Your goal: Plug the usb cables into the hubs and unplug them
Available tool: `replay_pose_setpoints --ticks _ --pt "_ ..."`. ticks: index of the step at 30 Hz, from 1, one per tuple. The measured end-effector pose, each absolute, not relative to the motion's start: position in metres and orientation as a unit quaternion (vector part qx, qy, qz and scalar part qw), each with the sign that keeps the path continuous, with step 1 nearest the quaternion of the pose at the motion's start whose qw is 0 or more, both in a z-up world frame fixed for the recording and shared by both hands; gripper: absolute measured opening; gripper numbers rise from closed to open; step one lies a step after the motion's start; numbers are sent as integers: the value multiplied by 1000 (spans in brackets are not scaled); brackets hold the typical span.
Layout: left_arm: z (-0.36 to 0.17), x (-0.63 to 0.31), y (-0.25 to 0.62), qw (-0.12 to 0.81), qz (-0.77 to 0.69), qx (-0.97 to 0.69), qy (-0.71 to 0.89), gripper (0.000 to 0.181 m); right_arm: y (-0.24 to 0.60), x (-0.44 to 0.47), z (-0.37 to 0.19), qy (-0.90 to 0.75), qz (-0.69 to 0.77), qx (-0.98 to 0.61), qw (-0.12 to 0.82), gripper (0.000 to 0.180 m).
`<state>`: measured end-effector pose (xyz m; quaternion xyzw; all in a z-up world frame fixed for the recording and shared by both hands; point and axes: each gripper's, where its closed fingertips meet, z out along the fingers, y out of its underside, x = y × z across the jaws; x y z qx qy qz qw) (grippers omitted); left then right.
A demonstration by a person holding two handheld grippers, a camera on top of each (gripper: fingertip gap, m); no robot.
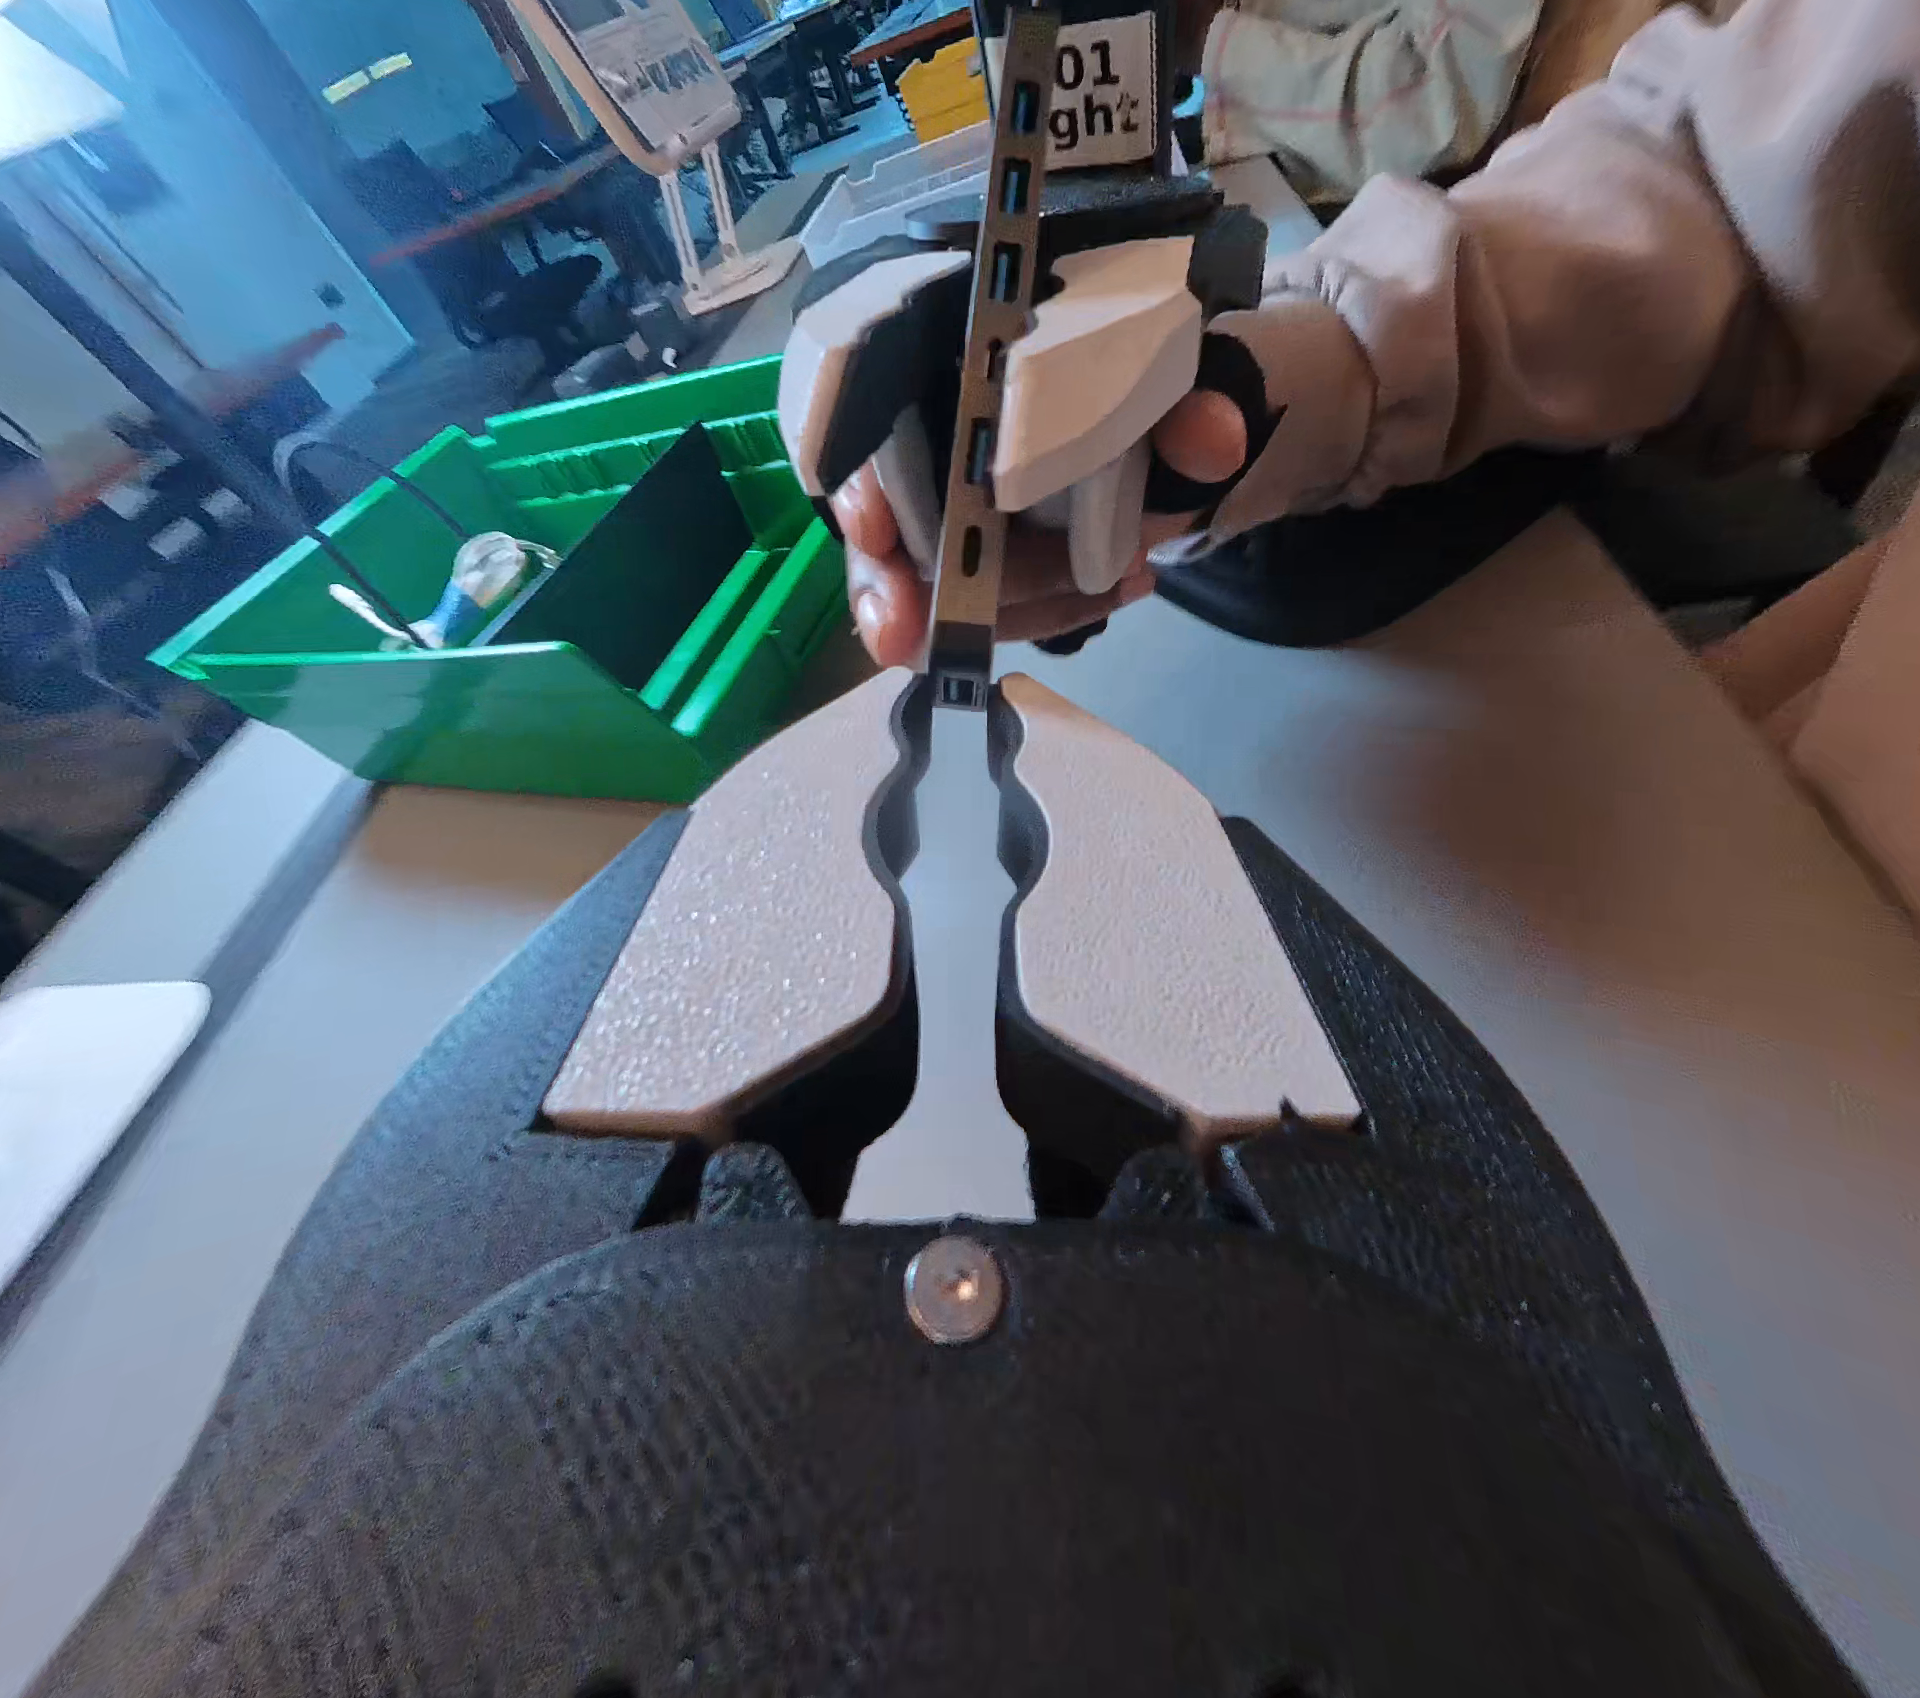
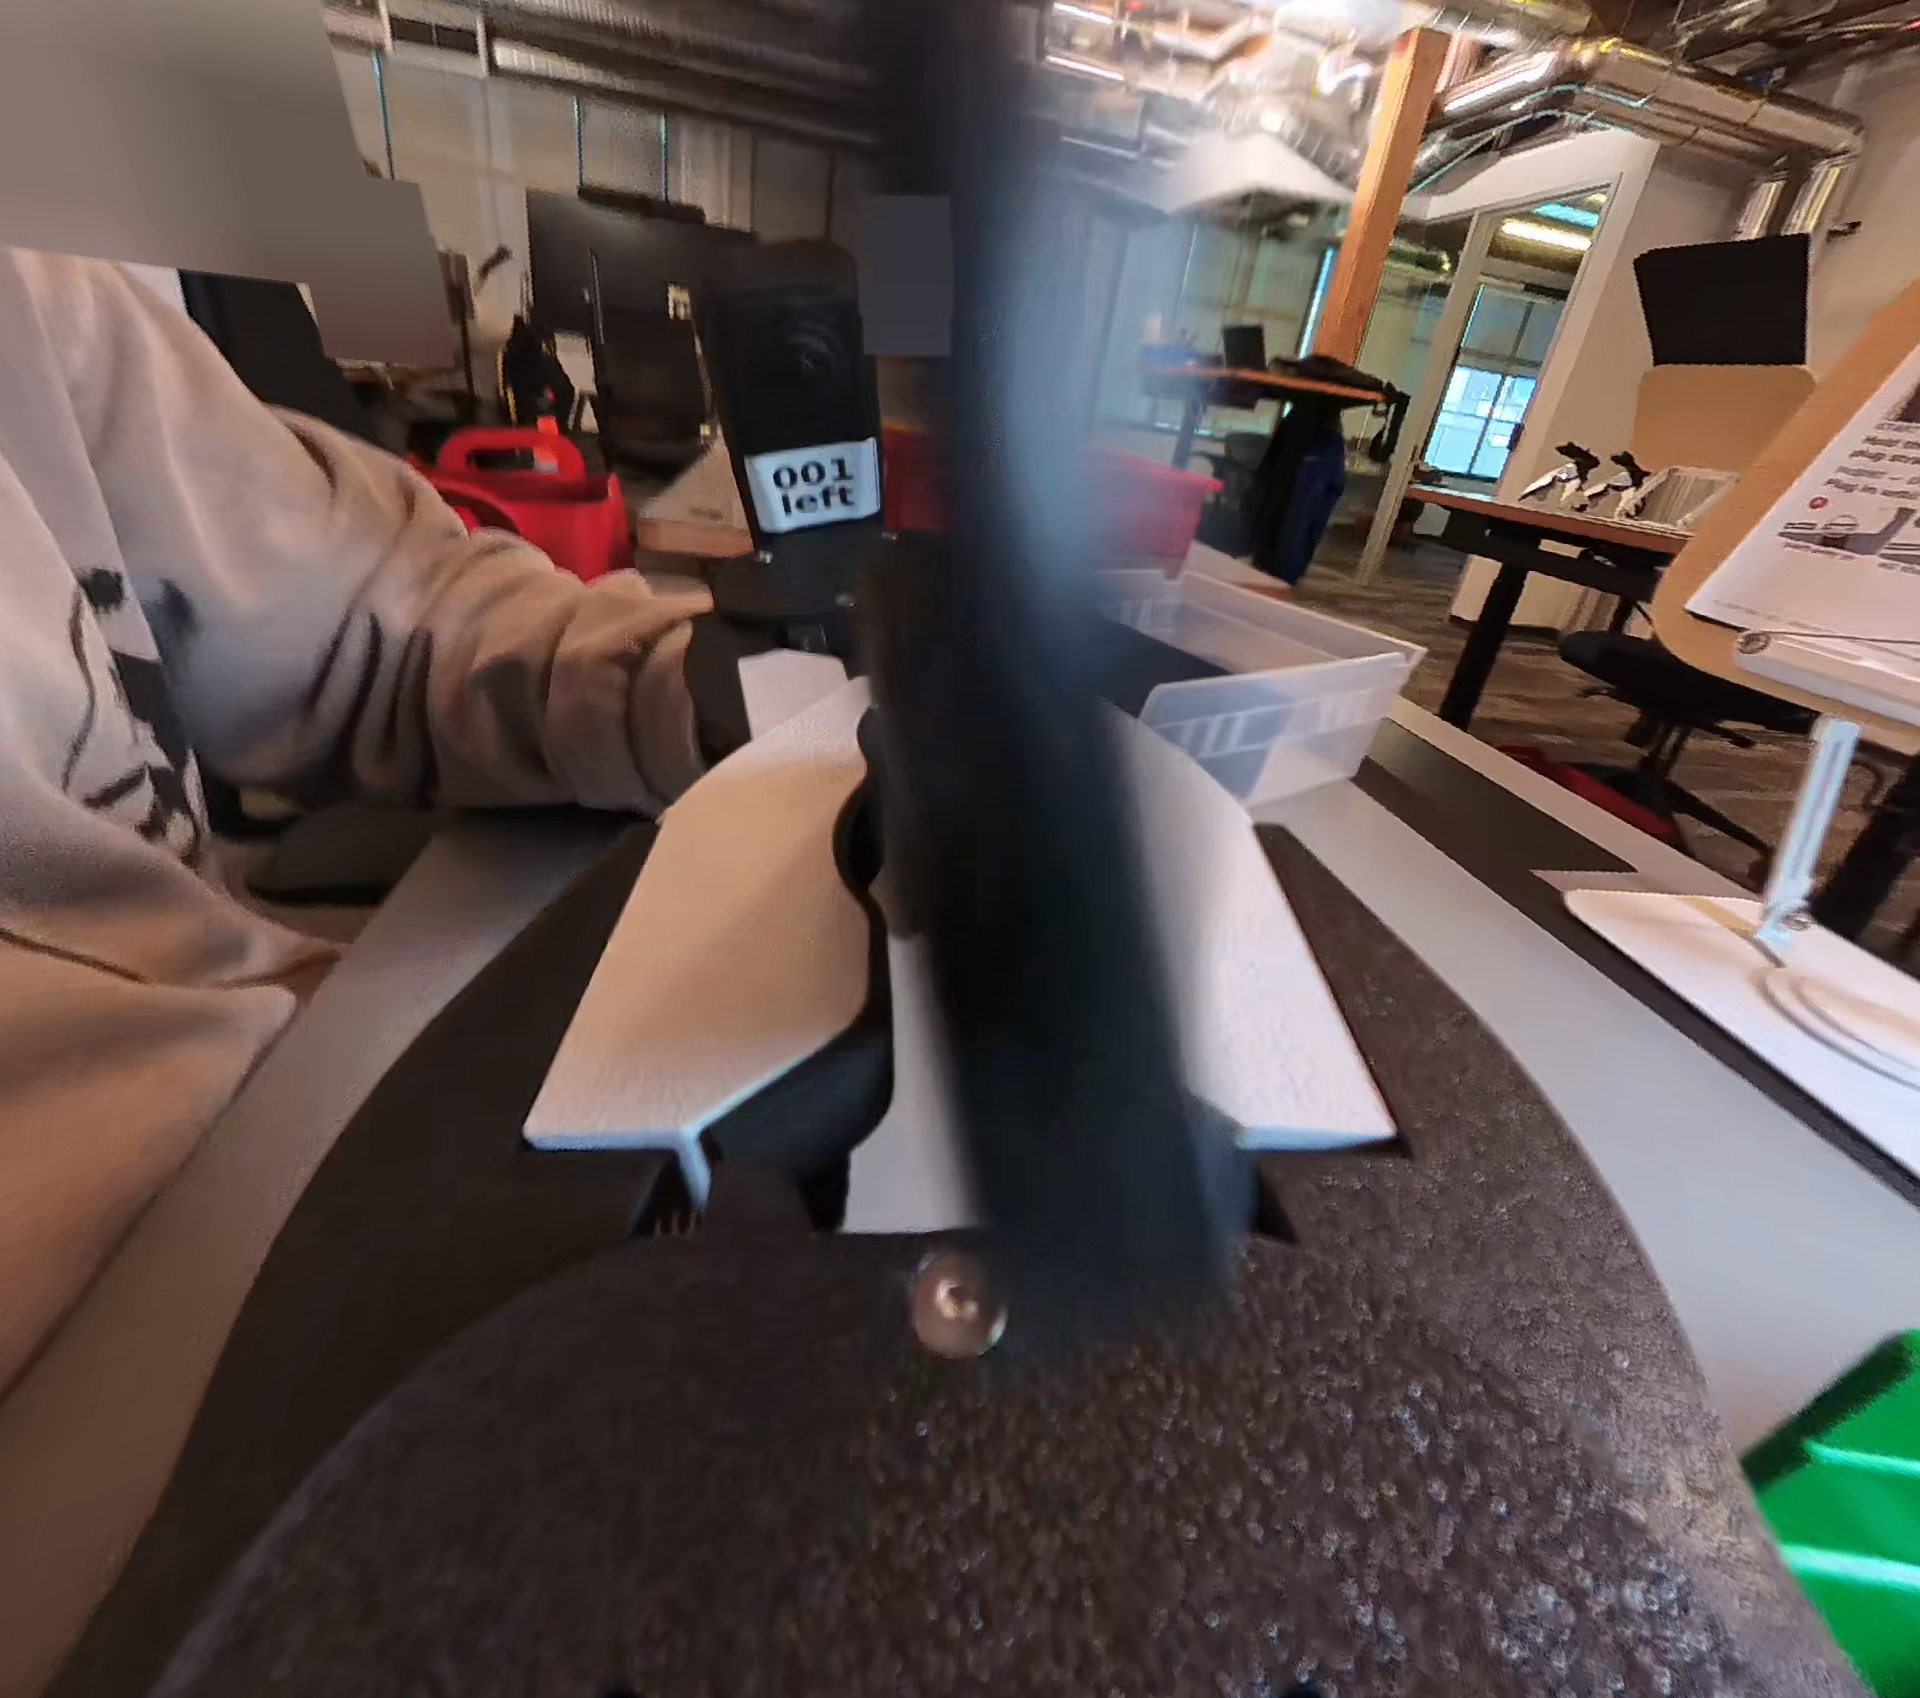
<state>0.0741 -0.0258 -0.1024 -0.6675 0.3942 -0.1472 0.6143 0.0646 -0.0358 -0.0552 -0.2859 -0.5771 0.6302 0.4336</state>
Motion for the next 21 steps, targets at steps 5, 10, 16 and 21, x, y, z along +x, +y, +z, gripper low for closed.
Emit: replay_pose_setpoints --ticks 5,10,16,21 --pt "-95 50 -37 630 -139 -646 407 11 -38 67 -82 -660 534 -268 455 21" --pt "-110 33 -36 613 -136 -662 409 11 -37 64 -92 -685 474 -255 491 19" --pt "-126 25 -25 598 -129 -689 389 7 -30 58 -104 -707 376 -243 547 15" --pt "-135 18 -16 598 -129 -704 360 13 -16 53 -113 -722 272 -245 587 15"
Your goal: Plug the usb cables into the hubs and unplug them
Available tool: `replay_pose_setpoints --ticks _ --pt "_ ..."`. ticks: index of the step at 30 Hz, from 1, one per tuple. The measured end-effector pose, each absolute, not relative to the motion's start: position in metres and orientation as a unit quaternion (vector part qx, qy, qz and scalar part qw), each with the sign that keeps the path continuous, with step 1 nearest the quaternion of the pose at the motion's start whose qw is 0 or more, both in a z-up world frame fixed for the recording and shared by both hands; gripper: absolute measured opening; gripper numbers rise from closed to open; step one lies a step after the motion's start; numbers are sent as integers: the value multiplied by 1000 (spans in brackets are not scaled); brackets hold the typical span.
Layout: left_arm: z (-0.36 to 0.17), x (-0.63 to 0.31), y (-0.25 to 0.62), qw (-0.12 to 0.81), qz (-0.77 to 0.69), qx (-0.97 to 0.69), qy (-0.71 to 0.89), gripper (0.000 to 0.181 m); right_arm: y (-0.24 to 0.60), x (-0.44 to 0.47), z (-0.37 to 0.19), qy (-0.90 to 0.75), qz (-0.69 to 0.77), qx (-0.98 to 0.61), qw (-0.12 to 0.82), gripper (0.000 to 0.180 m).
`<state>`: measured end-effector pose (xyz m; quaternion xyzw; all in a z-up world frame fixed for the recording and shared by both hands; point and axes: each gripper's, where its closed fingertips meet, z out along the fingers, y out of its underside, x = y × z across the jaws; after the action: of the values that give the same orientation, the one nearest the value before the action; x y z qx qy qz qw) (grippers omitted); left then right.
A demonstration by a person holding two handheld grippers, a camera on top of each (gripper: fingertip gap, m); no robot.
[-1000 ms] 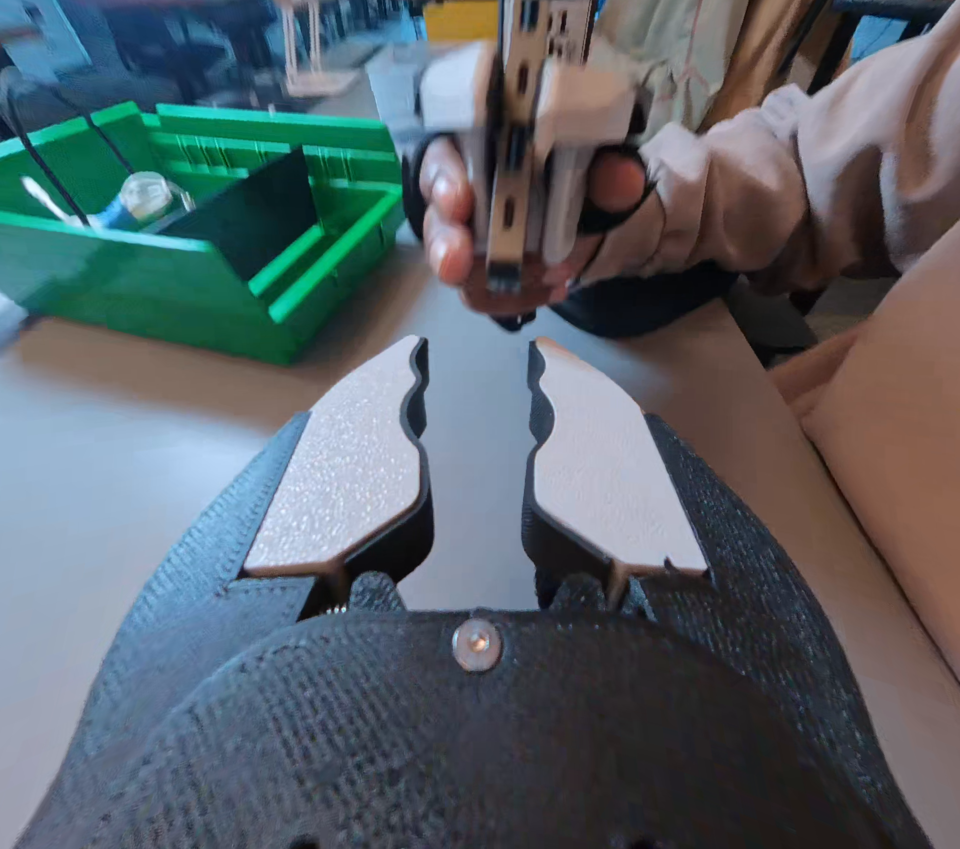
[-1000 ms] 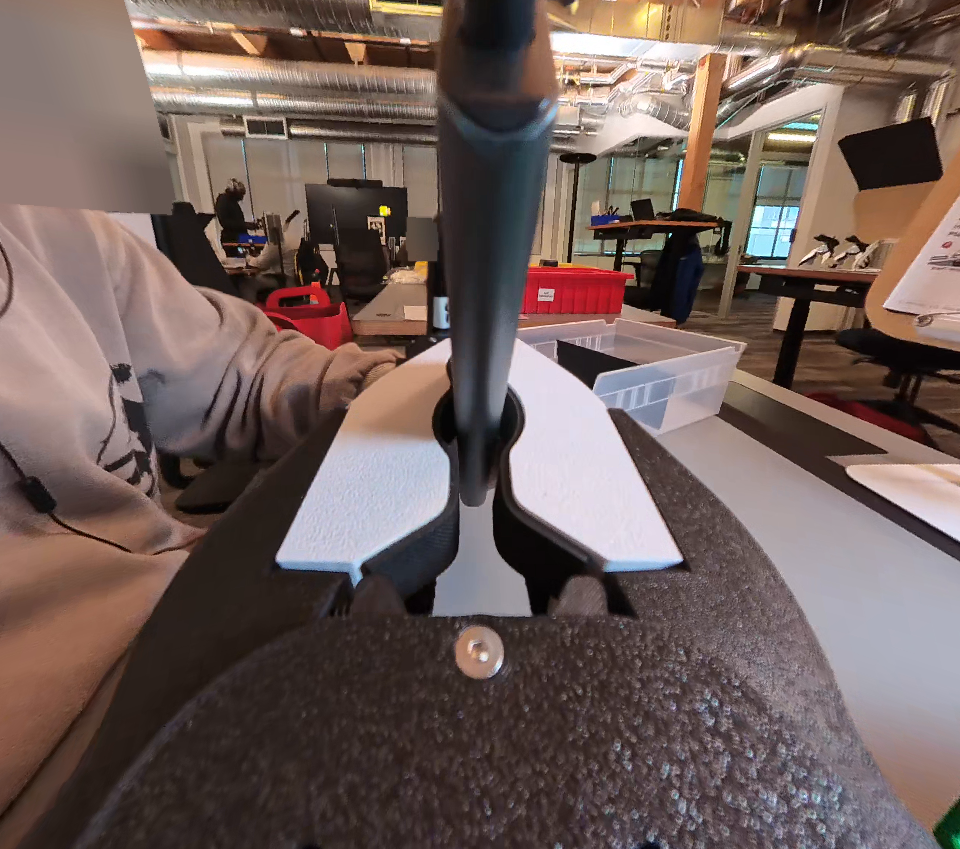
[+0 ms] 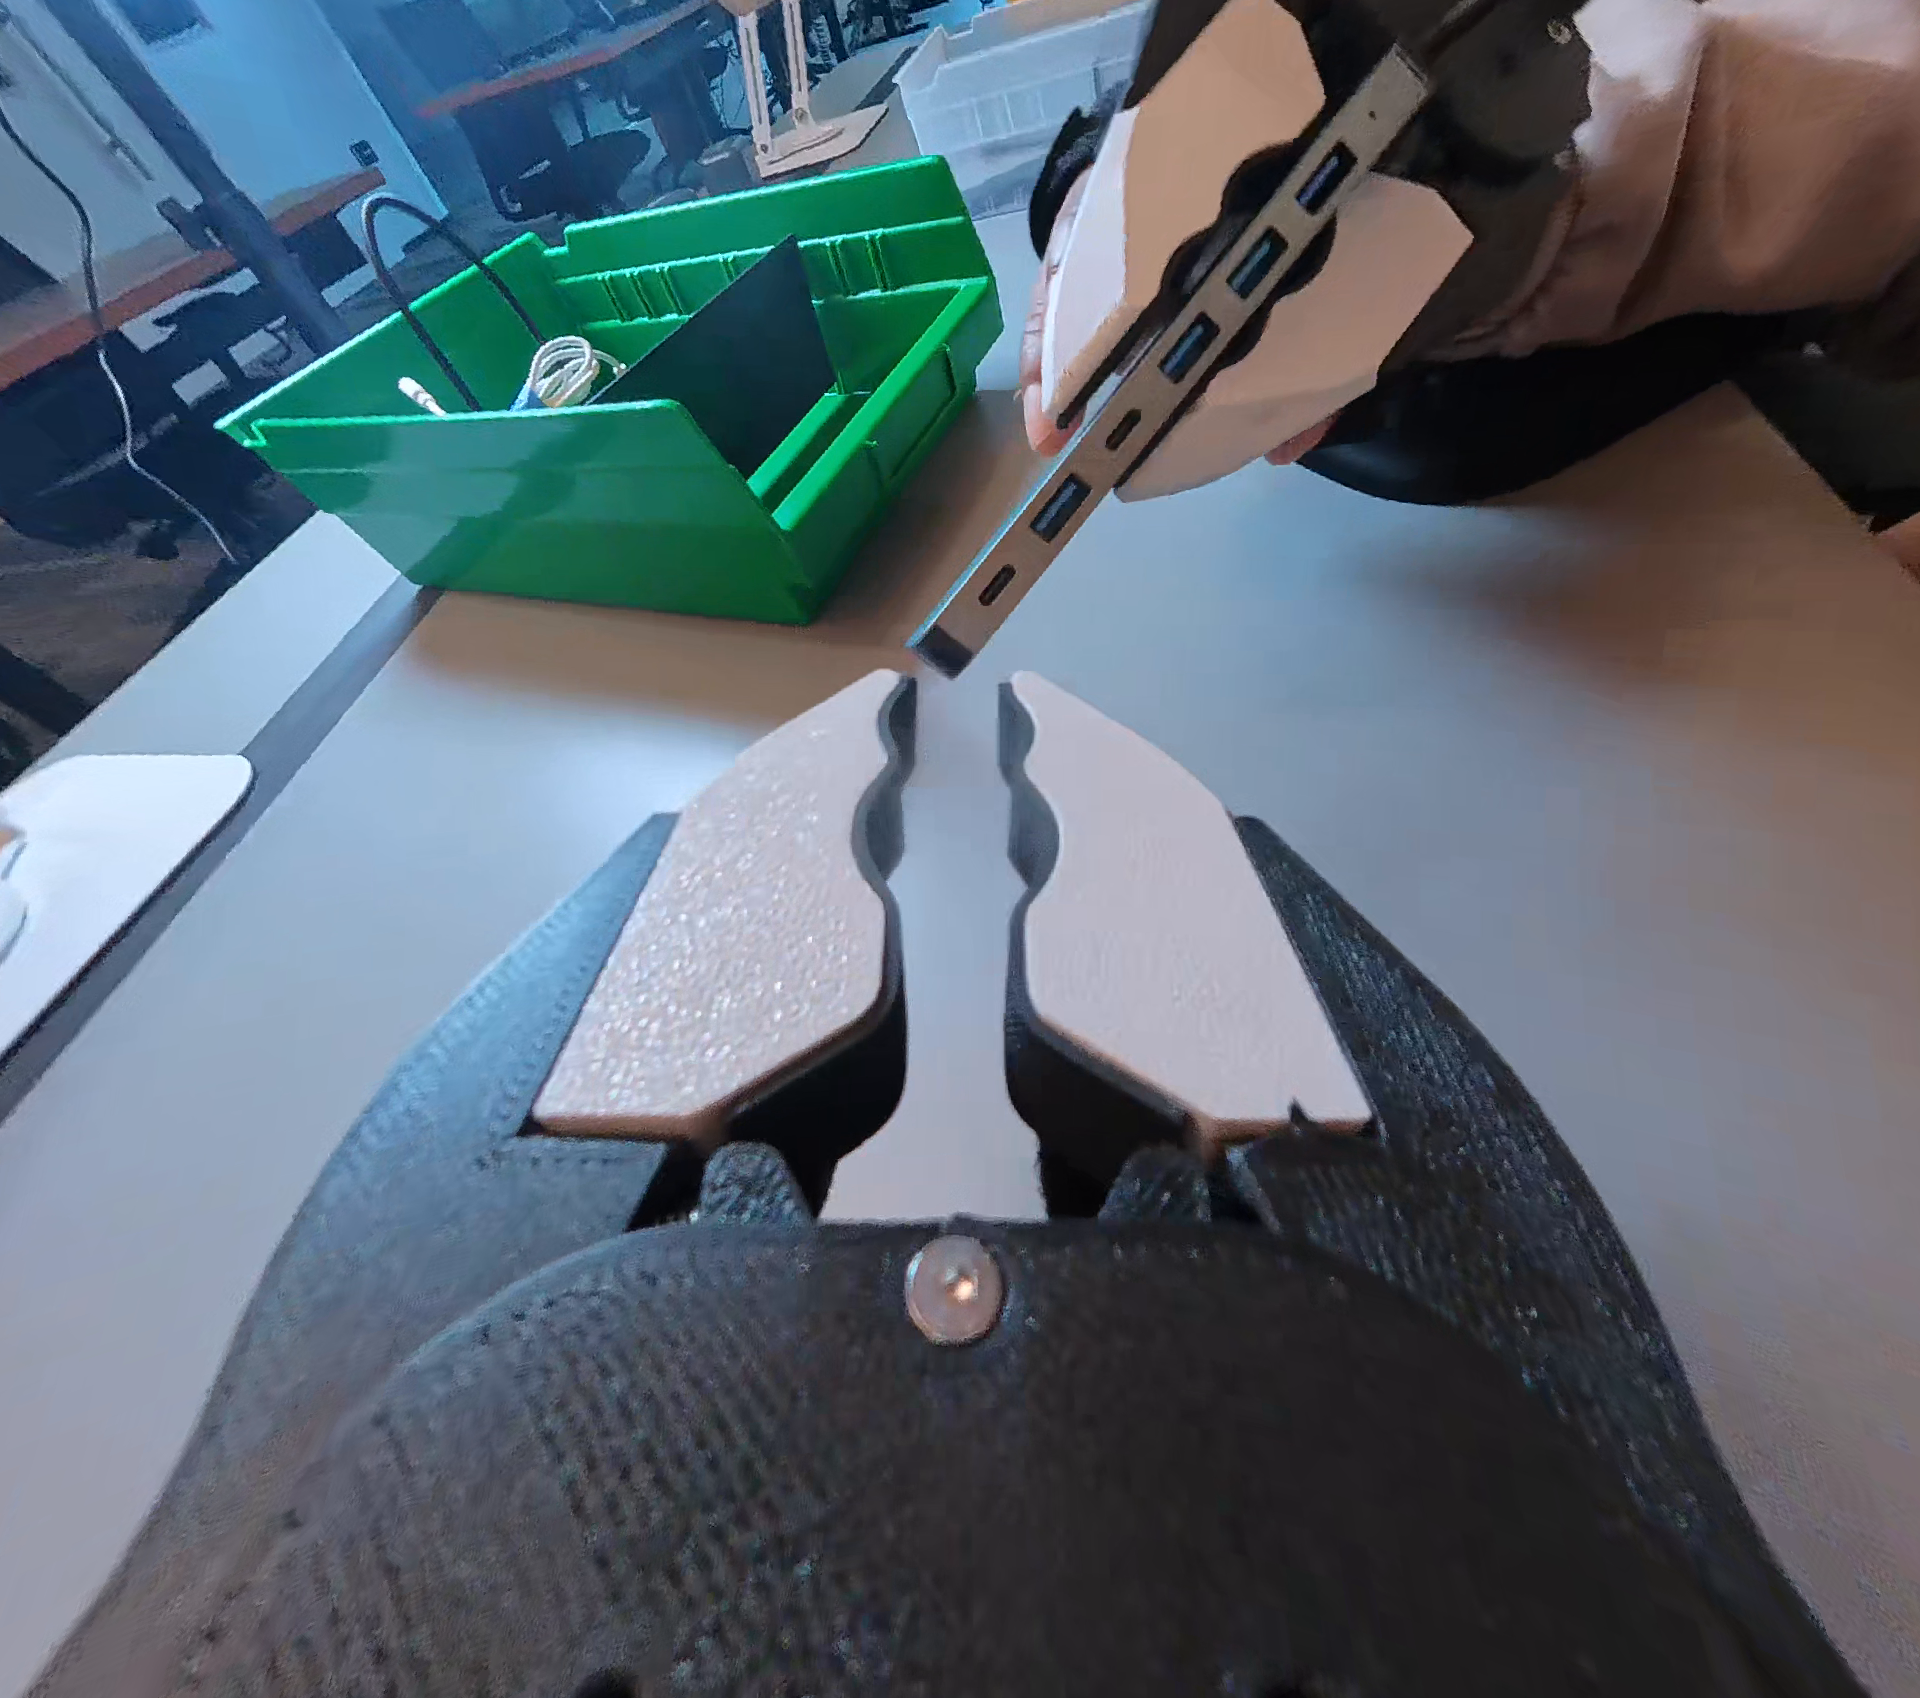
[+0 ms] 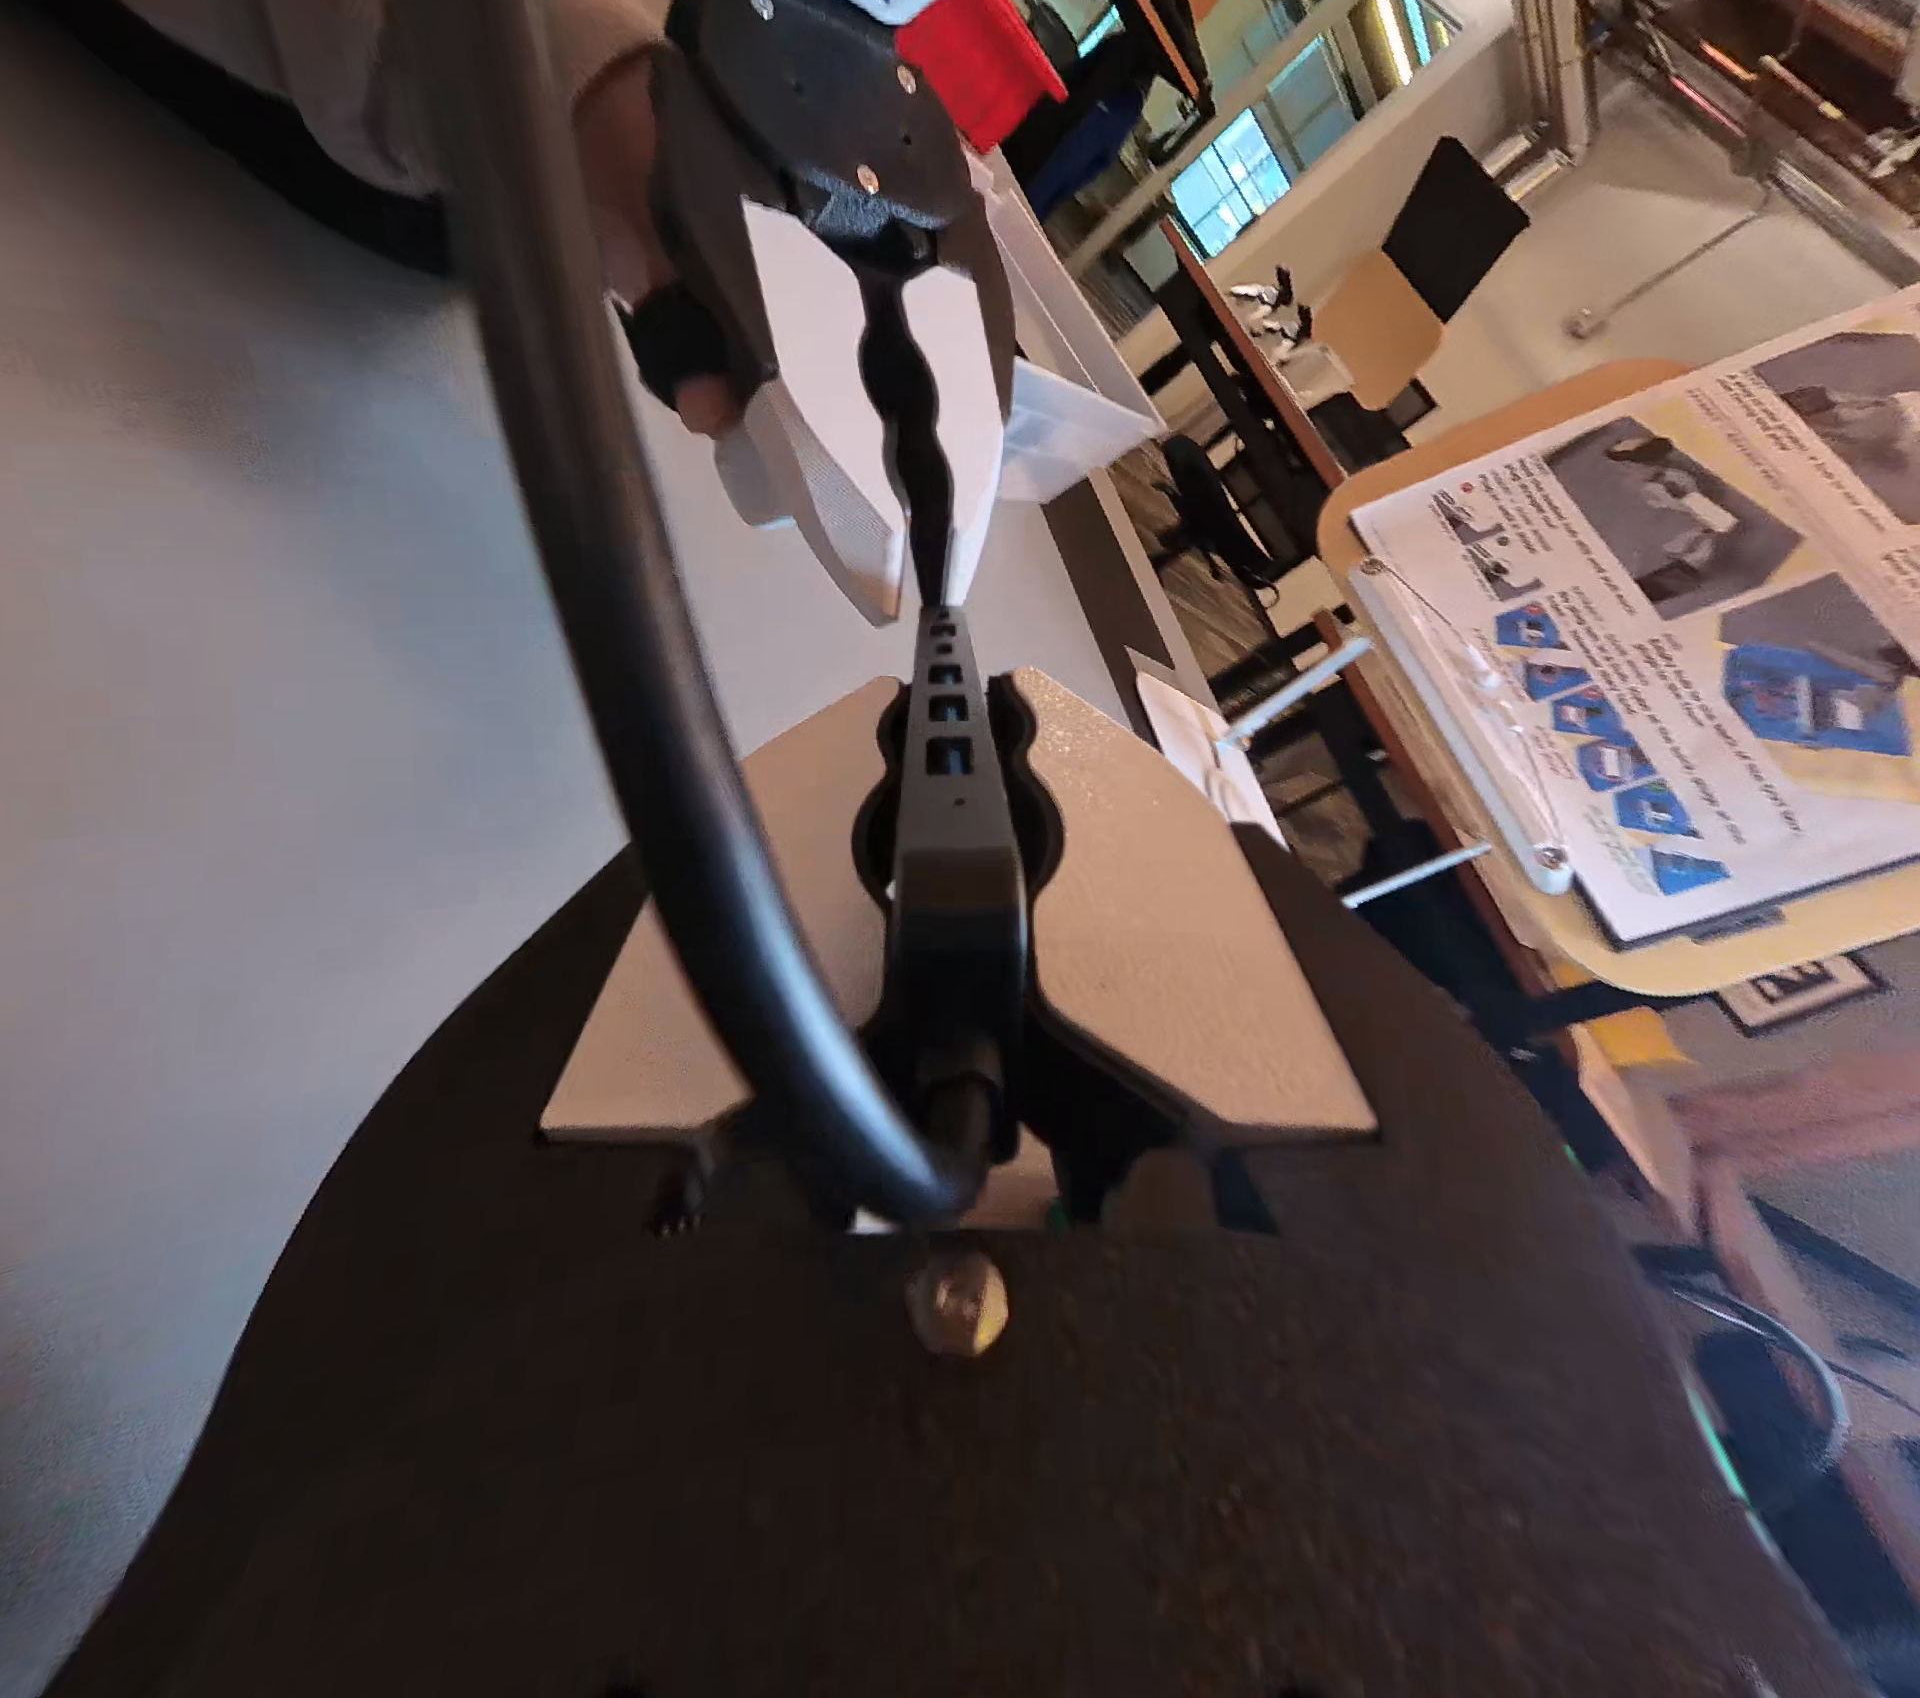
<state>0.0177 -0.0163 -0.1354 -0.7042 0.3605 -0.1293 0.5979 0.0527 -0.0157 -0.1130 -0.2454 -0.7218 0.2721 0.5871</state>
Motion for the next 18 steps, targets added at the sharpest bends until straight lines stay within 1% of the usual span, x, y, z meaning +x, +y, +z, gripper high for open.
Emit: replay_pose_setpoints --ticks 1,4,7,10,12,14,15,18 --pt "-136 16 -15 598 -133 -707 353 18 -13 53 -114 -723 260 -245 591 15" --pt "-133 5 -10 601 -102 -715 343 19 -2 53 -113 -720 230 -252 605 15" --pt "-113 -21 -10 623 -69 -714 312 20 15 57 -107 -706 216 -269 619 15" --pt "-85 -74 -14 659 -24 -711 244 19 32 63 -101 -688 219 -295 626 15" --pt "-75 -129 -21 661 46 -725 190 19 41 67 -96 -675 230 -311 628 15" --pt "-73 -185 -33 633 114 -752 145 19 51 69 -91 -661 244 -327 630 15" --pt "-77 -209 -40 602 132 -777 127 18 55 70 -89 -655 250 -335 629 14" --pt "-97 -263 -62 469 173 -859 113 19 68 72 -90 -643 263 -358 624 15"
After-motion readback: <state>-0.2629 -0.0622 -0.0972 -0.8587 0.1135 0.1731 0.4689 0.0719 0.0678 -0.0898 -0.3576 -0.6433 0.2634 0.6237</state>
